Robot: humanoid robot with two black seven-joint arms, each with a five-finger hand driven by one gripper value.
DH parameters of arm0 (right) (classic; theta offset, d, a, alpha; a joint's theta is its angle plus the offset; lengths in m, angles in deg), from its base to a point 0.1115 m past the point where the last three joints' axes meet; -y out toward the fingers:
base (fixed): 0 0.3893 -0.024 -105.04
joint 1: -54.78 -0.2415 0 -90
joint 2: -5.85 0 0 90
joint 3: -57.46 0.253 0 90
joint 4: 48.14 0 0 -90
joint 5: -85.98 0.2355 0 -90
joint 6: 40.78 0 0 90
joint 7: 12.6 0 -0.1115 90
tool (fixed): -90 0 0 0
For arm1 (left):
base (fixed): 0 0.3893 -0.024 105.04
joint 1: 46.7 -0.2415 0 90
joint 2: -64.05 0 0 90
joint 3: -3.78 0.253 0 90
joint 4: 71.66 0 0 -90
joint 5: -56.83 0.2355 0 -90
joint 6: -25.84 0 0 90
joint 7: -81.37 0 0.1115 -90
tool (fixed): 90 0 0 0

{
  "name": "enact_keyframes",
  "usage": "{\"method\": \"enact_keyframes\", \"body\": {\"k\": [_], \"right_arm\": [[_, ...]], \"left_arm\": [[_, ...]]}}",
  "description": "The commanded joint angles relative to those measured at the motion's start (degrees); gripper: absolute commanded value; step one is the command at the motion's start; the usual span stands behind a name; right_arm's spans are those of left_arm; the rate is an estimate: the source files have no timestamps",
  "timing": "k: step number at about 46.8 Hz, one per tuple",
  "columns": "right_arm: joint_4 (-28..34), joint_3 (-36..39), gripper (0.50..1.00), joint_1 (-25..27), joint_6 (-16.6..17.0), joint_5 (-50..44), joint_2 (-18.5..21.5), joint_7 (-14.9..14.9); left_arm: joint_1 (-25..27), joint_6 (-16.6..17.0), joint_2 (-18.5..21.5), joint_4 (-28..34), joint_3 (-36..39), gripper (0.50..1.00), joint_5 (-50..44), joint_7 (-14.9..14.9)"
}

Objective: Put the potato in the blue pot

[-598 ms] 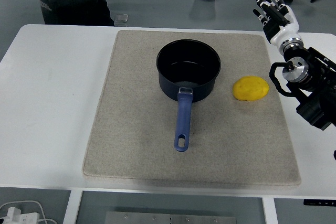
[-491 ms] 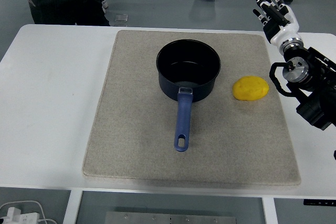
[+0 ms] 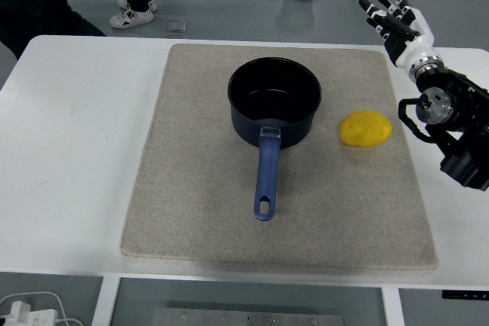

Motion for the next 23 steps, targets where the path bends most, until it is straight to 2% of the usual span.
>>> {"method": "enact_keyframes", "body": {"k": [1,5,13,19,23], "right_arm": [[0.0,-0.3,0.928,0.1,1.5,-0.7,-1.8,-0.1],[0.0,-1.8,0.928,0.1,3.6,-1.7,-3.3,-0.3],[-0.6,-10.9,0.928,0.1,5.6,-8.4,-7.3,-3.9],[-5.3,-14.9,0.928,0.0,9.7,-10.5,-13.4,-5.5],[-9.7,-17.5,0.928,0.0,10.9,-12.2,-17.8,-6.8]], "left_arm": [[0.0,0.0,0.0,0.1,-0.1,0.996,0.0,0.0],[-0.1,0.0,0.0,0.0,0.0,0.996,0.0,0.0],[0.0,0.0,0.0,-0.1,0.0,0.996,0.0,0.0],[0.0,0.0,0.0,-0.1,0.0,0.996,0.0,0.0],[0.0,0.0,0.0,-0.1,0.0,0.996,0.0,0.0]]}}
